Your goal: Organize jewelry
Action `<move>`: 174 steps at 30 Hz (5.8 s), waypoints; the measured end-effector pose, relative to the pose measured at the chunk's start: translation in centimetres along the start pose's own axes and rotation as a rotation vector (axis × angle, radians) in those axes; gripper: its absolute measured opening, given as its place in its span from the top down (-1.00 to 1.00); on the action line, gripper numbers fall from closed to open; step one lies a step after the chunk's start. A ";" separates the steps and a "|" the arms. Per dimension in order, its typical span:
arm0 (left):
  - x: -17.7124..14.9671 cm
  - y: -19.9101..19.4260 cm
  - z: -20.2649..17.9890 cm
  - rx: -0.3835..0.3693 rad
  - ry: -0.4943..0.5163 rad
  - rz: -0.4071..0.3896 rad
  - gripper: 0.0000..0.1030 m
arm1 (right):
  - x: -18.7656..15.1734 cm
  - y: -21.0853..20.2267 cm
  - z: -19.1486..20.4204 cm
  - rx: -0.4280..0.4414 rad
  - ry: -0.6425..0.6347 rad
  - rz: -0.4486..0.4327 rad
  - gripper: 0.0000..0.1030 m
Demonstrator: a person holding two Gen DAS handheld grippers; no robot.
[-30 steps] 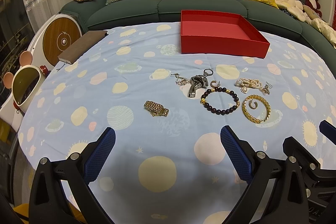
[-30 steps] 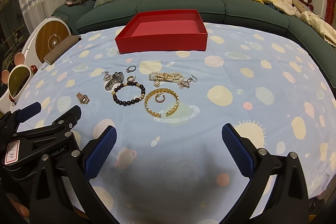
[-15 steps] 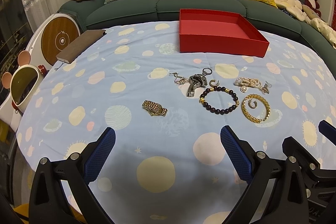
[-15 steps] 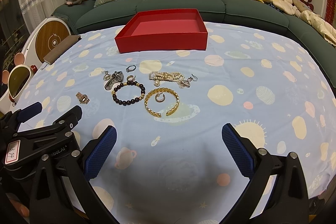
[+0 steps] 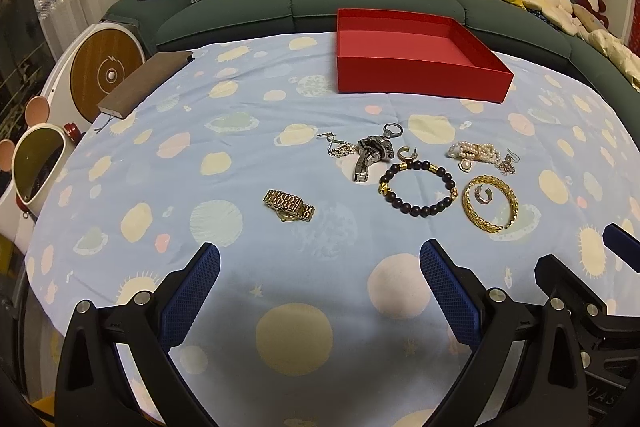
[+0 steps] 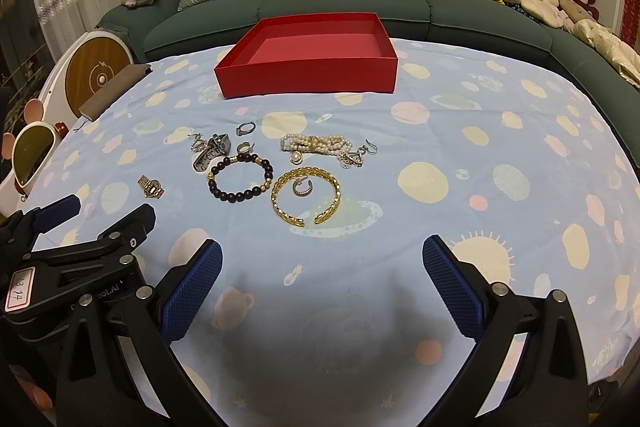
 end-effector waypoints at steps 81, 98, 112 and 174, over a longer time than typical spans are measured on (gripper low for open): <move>4.9 4.5 -2.8 -0.344 -0.093 0.049 0.72 | 2.6 4.4 -0.7 0.105 0.015 0.002 -0.09; 13.1 -1.4 -3.2 -0.390 -0.047 -0.080 0.72 | 12.9 -1.1 -1.7 0.125 0.060 -0.172 -0.09; 27.9 9.9 -7.6 -0.336 -0.013 -0.115 0.72 | 26.6 13.2 -7.3 0.105 0.097 -0.125 -0.09; 6.4 5.0 0.7 -0.145 -0.006 -0.024 -0.31 | 6.4 1.2 -5.8 0.113 0.093 -0.036 -0.38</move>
Point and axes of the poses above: each gripper's, at about its wrist camera, not at the fingertips, and y roughly the way its jaws point, z to its left, x to its top, the point moved 10 cm from there along y, roughly the way its jaws point, and after that the axes turned 6 degrees about -y, right-handed, at the moved point
